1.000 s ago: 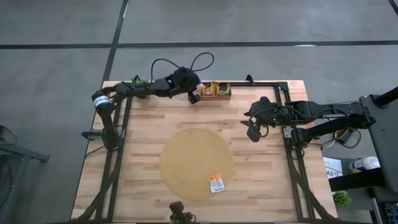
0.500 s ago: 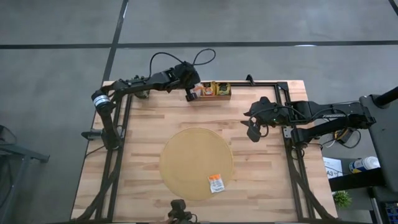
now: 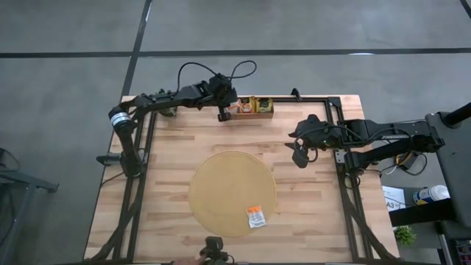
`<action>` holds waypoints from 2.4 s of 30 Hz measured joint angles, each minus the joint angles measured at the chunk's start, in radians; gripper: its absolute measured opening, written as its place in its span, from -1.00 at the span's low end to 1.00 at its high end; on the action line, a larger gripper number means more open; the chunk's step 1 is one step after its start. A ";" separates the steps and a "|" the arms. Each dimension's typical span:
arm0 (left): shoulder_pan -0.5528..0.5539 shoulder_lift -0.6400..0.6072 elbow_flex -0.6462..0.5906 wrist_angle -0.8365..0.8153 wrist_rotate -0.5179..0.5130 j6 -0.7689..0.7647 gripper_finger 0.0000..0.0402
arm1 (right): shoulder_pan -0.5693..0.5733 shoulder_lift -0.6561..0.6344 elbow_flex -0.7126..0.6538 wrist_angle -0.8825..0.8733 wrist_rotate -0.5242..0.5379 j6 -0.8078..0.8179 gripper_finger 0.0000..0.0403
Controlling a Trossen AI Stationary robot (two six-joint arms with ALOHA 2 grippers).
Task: Pick & Place Tea
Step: Put the left orange tea bag into the left section of the wooden organizer
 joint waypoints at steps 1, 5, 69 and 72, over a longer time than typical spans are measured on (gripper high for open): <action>0.000 0.008 0.001 -0.004 0.005 0.002 -1.00 | 0.000 0.000 0.000 0.001 0.000 0.000 -0.09; -0.004 0.047 0.009 -0.008 0.007 0.027 -1.00 | 0.000 0.000 0.000 0.002 0.000 0.006 -0.09; 0.012 0.063 -0.032 -0.017 0.198 -0.086 -1.00 | 0.000 0.000 0.000 0.003 0.002 0.018 -0.09; 0.013 0.088 -0.031 -0.018 0.173 -0.087 -1.00 | 0.000 0.000 0.000 0.003 0.002 0.019 -0.09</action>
